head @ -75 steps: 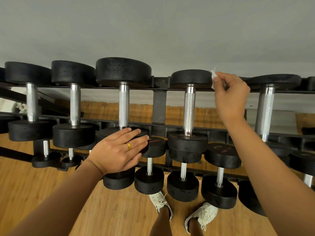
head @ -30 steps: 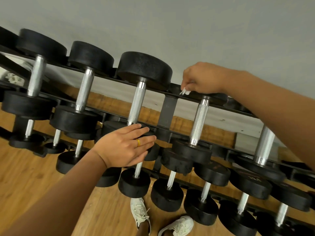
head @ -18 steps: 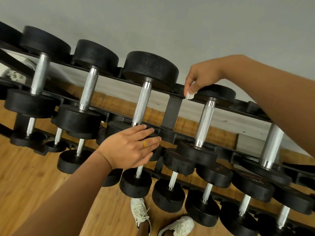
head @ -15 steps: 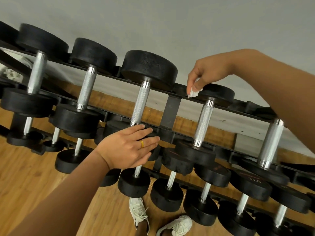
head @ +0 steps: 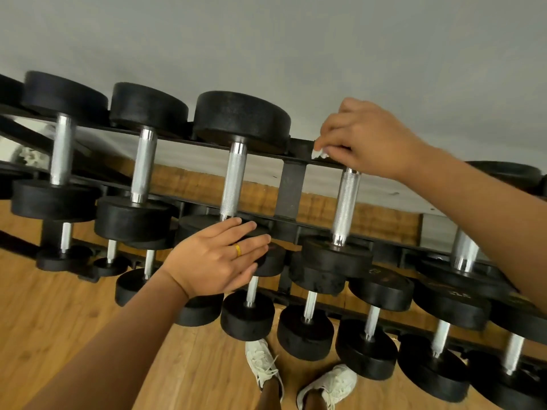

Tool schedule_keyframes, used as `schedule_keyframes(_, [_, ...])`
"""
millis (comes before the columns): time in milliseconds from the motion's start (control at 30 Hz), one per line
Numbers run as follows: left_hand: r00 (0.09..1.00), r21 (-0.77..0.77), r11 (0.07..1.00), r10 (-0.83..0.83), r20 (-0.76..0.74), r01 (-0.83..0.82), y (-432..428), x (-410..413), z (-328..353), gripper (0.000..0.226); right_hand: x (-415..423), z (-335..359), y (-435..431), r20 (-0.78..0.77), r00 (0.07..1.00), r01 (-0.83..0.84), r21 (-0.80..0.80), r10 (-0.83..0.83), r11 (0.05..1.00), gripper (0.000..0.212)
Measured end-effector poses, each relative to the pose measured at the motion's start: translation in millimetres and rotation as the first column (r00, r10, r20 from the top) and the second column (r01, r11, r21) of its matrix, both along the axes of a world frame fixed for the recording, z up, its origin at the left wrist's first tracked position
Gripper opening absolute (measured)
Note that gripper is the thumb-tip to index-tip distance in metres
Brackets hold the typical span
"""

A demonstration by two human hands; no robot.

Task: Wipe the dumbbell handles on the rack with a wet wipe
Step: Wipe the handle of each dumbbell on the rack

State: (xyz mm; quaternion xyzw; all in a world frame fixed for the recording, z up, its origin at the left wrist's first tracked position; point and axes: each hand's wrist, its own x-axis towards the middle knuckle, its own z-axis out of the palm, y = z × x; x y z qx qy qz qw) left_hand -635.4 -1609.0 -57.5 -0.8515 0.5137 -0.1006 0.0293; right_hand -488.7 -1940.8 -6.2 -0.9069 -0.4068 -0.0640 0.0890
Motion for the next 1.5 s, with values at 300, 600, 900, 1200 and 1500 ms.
schedule_keyframes(300, [0.999, 0.065, 0.998, -0.006, -0.051, 0.009, -4, 3, 8, 0.04, -60, -38, -24, 0.186, 0.857, 0.336, 0.505, -0.48, 0.795, 0.016])
schedule_keyframes(600, [0.987, 0.362, 0.918, -0.147, -0.064, 0.161, -25, 11, 20, 0.05, -91, -52, -16, -0.582, 0.491, 0.775, 0.632, -0.649, 0.02, 0.022])
schedule_keyframes(900, [0.983, 0.23, 0.957, -0.181, -0.005, 0.178, -21, 7, 14, 0.04, -99, -50, -16, -0.75, 0.469, 0.824, 0.561, -0.466, -0.074, 0.033])
schedule_keyframes(1200, [0.984, 0.164, 0.97, -0.18, -0.007, 0.179, -18, 7, 9, 0.035, -73, -66, -29, -0.703, 0.416, 0.855, 0.519, -0.577, -0.017, 0.026])
schedule_keyframes(1500, [0.989, 0.156, 0.976, -0.151, -0.009, 0.15, -19, 7, 7, 0.039, -82, -72, -29, -0.764, 0.434, 0.851, 0.521, -0.478, -0.061, 0.024])
